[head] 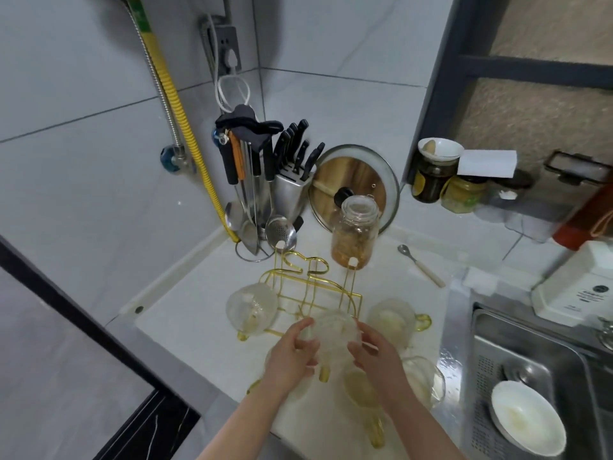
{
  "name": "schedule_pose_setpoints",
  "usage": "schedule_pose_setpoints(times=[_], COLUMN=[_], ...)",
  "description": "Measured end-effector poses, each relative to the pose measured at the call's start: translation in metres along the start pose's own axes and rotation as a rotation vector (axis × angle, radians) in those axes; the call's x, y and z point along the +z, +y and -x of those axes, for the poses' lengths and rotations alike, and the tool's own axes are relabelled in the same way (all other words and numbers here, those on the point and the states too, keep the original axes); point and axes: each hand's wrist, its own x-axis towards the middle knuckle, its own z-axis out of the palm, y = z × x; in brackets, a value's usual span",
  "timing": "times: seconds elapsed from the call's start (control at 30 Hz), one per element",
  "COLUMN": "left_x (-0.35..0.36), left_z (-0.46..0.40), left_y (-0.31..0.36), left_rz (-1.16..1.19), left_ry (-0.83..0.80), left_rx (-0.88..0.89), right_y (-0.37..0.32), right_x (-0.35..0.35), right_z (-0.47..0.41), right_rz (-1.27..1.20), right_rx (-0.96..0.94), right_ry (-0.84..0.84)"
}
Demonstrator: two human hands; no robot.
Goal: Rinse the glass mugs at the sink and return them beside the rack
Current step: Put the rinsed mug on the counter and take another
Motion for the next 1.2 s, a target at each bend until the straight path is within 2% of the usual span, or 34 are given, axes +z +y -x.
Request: schedule_pose_setpoints(times=[0.43, 0.8, 0.97, 1.2], left_x=[-0.015, -0.015, -0.02, -0.047], left_z=[-0.023, -0.034, -0.035, -0.028], left_y=[-0.004, 0.003, 0.003, -0.009], left_rz=[-0.163, -0.359, -0.378, -0.257], left_ry=[-0.094, -0.152, -0.154, -0.134], left_rx=[0.001, 0.048, 0.048, 0.073], right_y=[-0.001, -0.012, -0.011, -0.006], right_x=[0.012, 0.013, 0.018, 0.021], right_z=[0.002, 0.004, 0.011, 0.037], right_rz=[0.224, 0.449, 0.482, 0.462], right_rx=[0.032, -0.057, -0.068, -0.12], right_ry=[0.075, 0.119, 0.125, 0.135])
